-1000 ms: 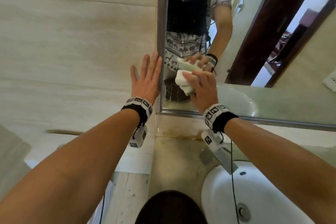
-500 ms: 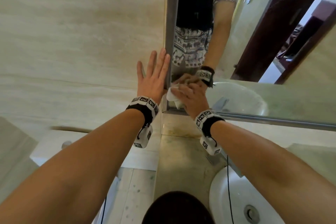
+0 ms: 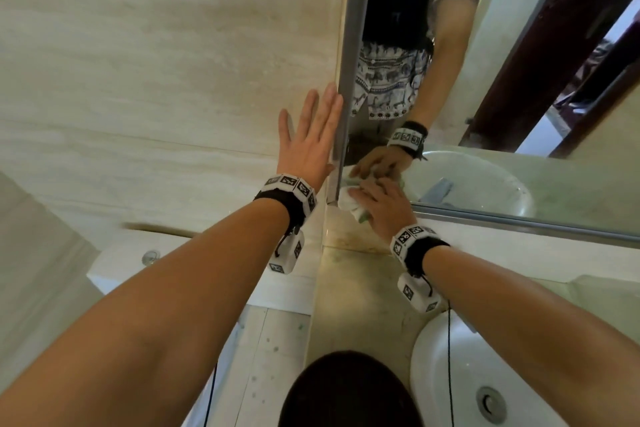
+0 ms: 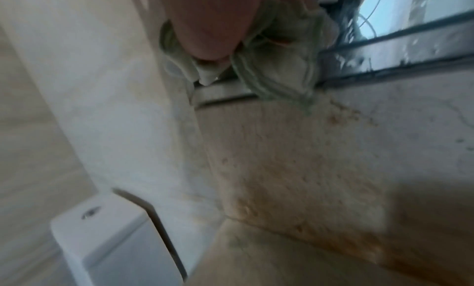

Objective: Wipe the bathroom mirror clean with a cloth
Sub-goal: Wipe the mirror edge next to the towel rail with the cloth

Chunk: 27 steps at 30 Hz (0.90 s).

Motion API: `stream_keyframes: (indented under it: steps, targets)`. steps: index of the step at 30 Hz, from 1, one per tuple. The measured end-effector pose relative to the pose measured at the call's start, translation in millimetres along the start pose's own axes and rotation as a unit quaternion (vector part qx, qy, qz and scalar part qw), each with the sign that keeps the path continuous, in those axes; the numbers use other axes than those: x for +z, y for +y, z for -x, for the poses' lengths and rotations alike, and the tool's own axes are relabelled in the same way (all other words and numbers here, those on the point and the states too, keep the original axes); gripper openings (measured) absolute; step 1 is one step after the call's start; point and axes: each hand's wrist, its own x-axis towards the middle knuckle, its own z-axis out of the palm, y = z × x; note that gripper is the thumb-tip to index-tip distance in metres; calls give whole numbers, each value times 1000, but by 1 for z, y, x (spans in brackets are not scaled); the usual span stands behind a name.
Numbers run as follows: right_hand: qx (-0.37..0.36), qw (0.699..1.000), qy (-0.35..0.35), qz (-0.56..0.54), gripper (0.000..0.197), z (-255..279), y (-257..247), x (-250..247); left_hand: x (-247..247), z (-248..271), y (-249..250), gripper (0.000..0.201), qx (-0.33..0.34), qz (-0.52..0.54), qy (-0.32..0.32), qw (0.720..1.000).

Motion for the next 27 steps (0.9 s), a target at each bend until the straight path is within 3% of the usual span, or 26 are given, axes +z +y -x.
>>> stream_keyframes:
  steps: [6,9,14,17,20,23,27]
  targets:
    - [60,975,212,-2,58,-55,14,-86,19,13,5,144,-14,23,-35,999]
    - [88,954,284,24,56,-89,22,-99,27,9,9,143,-23,25,-34,999]
    - [57,961,243,116,47,-87,18,-50,40,5,12,127,-28,22,-4,999]
    - [44,958,254,125,44,-82,14,-36,49,3,14,121,-37,31,38,998]
    - [7,953,258,160,50,-73,12,-30,57,1,15,122,-42,33,58,997]
    - [-14,961,221,167,61,-65,12,-26,59,0,14,123,-50,33,68,996]
    - [-32,970,178,163,61,-57,15,-20,60,0,15,131,-51,35,65,996]
